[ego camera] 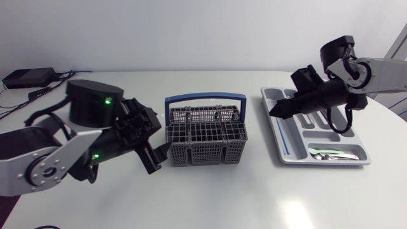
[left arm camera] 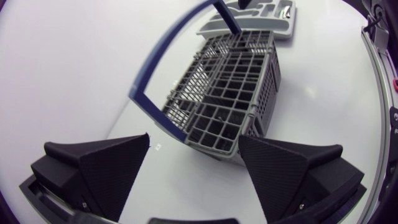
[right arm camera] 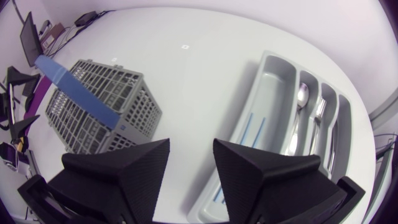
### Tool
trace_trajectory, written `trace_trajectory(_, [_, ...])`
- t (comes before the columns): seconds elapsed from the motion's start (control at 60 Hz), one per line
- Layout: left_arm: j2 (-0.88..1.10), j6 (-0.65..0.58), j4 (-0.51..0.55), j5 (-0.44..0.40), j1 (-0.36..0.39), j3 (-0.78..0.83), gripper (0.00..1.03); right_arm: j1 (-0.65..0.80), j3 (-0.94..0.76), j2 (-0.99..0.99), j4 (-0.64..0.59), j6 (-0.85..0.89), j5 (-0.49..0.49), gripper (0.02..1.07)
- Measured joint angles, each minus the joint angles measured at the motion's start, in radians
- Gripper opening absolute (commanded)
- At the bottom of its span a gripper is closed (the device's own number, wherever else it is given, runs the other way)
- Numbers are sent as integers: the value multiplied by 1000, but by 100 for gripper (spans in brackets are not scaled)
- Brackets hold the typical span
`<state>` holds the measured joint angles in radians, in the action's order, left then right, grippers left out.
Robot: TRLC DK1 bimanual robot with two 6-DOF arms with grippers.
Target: Unload the cutlery basket into the drawer organizer.
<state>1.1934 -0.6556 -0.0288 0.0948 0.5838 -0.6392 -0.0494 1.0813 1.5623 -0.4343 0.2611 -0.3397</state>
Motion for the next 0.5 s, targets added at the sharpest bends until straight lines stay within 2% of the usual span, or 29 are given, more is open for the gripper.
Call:
trace_trajectory(0.133, [-69,0,-9,-9,-72,1,99,-62,-8,10,0,-4,5,57])
trace_trajectory(0.267, [5,0,-80,-14,-170,1,99,-107,-8,32,7,-19,18,57])
trace_trajectory(0.5, [198,0,-180,-16,-183,1,99,-195,-8,69,8,-47,55,57])
